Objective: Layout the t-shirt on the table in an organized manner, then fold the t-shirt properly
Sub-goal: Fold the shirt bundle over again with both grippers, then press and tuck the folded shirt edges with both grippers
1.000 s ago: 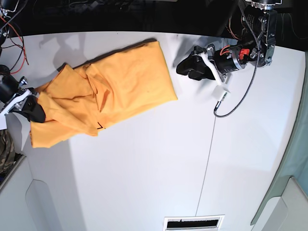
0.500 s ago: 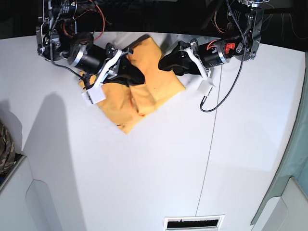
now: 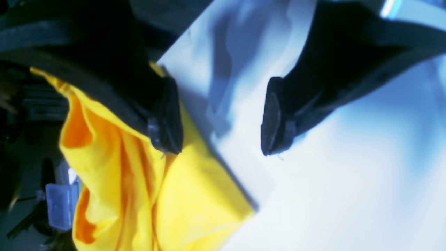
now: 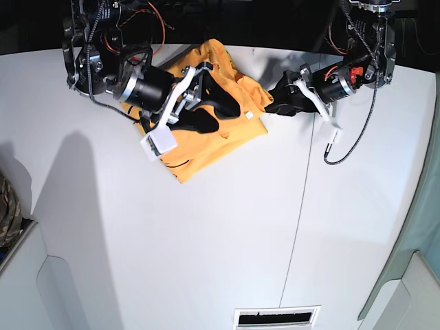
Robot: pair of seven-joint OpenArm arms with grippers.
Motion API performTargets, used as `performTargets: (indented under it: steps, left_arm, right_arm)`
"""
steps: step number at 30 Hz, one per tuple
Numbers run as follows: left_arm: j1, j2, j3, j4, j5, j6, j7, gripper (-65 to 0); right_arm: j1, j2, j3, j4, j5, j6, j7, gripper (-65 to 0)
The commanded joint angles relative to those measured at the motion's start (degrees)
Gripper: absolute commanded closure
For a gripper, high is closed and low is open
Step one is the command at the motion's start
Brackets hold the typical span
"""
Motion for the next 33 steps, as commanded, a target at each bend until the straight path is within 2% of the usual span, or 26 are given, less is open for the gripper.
performTargets:
  steps: [1,2,4,5,6,8,9,14,19,24,28,33]
  left_arm:
    - [-0.1,-1.6,-1.0,1.6,-0.8,0.2,0.4,-35.2]
    - [-0.2,-2.3,-1.6,2.3,-1.6,0.2,1.2,-30.9]
    - [-0.1,-4.0,-2.8,4.0,-3.7,0.2,2.6,-18.1]
    - [-0.1,-4.7,-3.2,5.0,-5.0,0.2,3.7,-12.3]
    - [-0.1,-5.4,-3.5,6.1,-6.3,0.2,4.6,-9.6]
    - [0.3,-6.8,-3.5,8.7,-9.0,0.2,5.6,-9.4]
    - [0.8,-7.2,-3.5,10.2,-10.3,0.2,5.6,-9.4]
    - [2.7,-7.6,-0.4,16.7,-16.3,0.2,7.8,-9.4]
    - [2.7,-7.0,9.4,18.4,-16.6,0.2,7.8,-9.4]
    - [2.7,-2.9,17.6,17.9,-7.7,0.2,4.9,-9.5]
    - [2.5,0.4,18.4,12.9,-0.5,0.2,2.4,-9.5]
    - [0.0,0.5,18.4,5.3,6.0,0.2,0.7,-9.5]
  right_arm:
    - [2.3,-0.1,0.4,1.1,-1.0,0.3,2.4,-32.7]
    - [3.7,-0.1,0.7,1.1,-3.6,-0.2,3.9,-32.7]
    - [6.6,0.0,1.1,1.0,-9.0,-1.3,6.6,-31.8]
    - [8.1,0.0,1.3,0.7,-11.5,-1.9,7.2,-28.1]
    - [9.6,0.0,1.4,0.0,-13.6,-2.2,7.4,-21.9]
    - [12.8,0.0,1.4,-2.4,-17.0,-2.3,7.4,-3.6]
    - [14.3,0.0,1.4,-4.2,-18.0,-2.2,7.4,0.0]
    - [20.5,0.0,1.4,-17.1,-18.7,-2.2,11.9,0.0]
    - [26.3,0.0,1.3,-32.3,-18.6,-1.6,13.3,0.0]
    - [26.2,0.0,1.3,-37.3,-18.5,-1.2,13.6,0.0]
    - [25.6,0.3,1.3,-37.3,-18.5,-1.3,13.1,0.0]
    - [23.6,2.9,1.3,-37.1,-15.1,-1.1,10.5,0.0]
